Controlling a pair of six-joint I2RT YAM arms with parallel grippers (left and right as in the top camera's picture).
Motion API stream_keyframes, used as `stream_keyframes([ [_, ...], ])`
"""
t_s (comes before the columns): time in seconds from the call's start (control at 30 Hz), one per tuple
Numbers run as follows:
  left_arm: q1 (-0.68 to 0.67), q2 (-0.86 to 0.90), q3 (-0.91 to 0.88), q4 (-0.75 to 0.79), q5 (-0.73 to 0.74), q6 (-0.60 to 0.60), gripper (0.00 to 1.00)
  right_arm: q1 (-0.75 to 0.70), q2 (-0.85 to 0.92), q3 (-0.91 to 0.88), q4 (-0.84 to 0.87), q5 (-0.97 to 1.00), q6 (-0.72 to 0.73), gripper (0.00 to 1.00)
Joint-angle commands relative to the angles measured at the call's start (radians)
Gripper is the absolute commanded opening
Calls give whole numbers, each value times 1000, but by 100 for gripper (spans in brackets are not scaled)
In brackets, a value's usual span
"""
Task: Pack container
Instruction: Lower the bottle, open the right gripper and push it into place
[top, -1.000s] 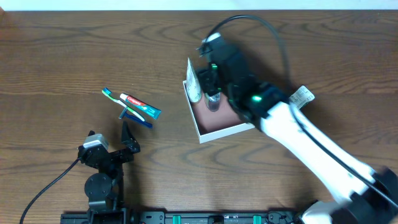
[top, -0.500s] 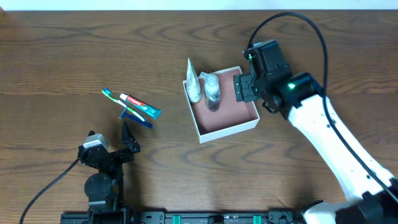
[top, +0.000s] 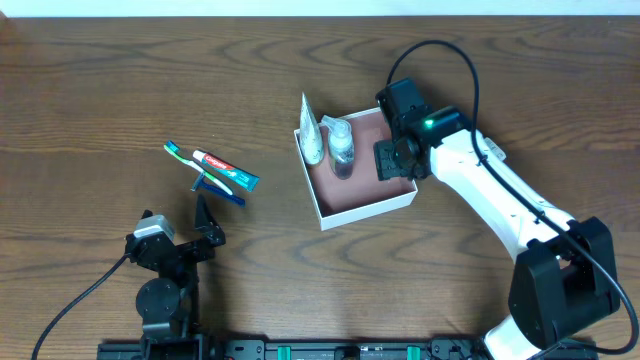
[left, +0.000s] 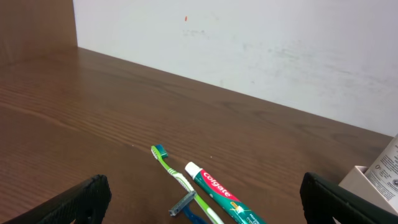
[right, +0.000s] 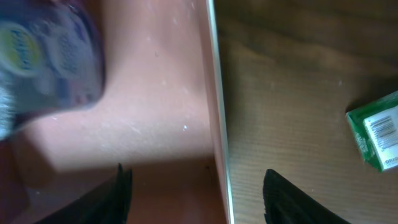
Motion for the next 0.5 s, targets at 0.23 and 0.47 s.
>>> stream_keyframes([
  [0.23, 4, -5, -21, -37, -9, 21, 98, -21, 1, -62, 2, 11, 44, 34],
  [0.47, 4, -5, -21, -37, -9, 21, 98, -20, 1, -105, -3, 5, 103, 7],
])
